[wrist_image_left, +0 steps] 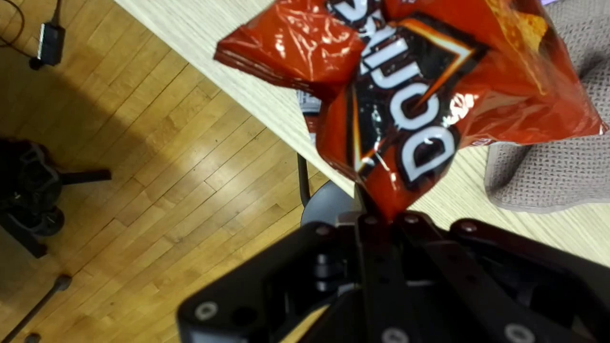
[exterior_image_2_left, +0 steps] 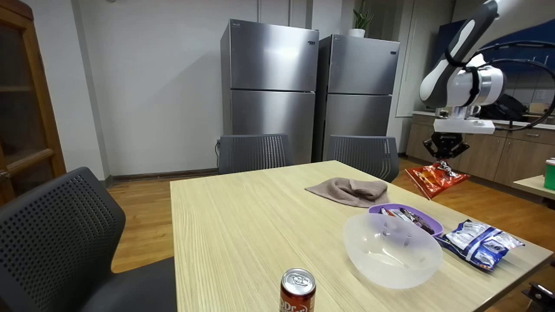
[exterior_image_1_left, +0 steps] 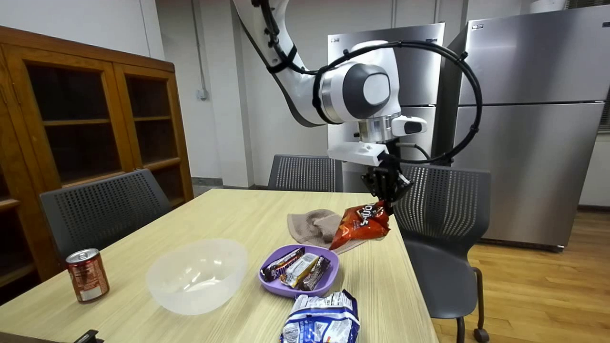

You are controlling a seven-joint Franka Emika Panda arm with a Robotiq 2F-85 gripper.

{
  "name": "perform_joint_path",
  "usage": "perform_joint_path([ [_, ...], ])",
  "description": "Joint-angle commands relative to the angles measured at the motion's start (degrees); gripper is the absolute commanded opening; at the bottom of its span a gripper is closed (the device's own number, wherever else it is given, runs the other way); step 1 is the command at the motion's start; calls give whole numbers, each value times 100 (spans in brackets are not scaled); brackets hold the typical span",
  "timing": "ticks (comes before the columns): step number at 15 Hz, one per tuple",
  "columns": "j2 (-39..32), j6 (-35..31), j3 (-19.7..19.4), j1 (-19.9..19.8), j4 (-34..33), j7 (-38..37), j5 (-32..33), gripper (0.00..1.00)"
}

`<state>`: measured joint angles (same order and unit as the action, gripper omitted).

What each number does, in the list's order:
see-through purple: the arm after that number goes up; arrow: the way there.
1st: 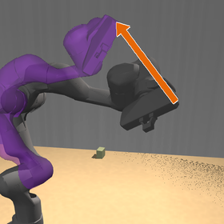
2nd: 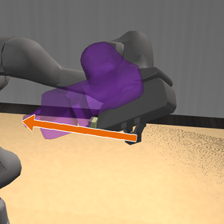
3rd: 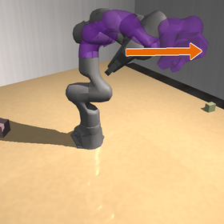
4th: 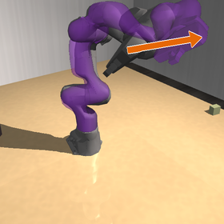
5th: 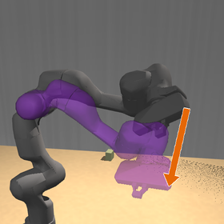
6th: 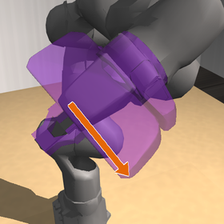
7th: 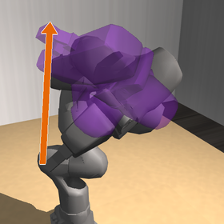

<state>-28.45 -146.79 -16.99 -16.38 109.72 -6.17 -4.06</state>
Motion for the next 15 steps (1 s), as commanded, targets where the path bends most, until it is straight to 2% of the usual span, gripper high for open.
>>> perform_joint_path([
  [1,686,88,90,-16,549,299,126,0],
  [7,1329,67,142,137,1105,393,219,0],
  [15,1753,24,448,483,1574,474,297,0],
])
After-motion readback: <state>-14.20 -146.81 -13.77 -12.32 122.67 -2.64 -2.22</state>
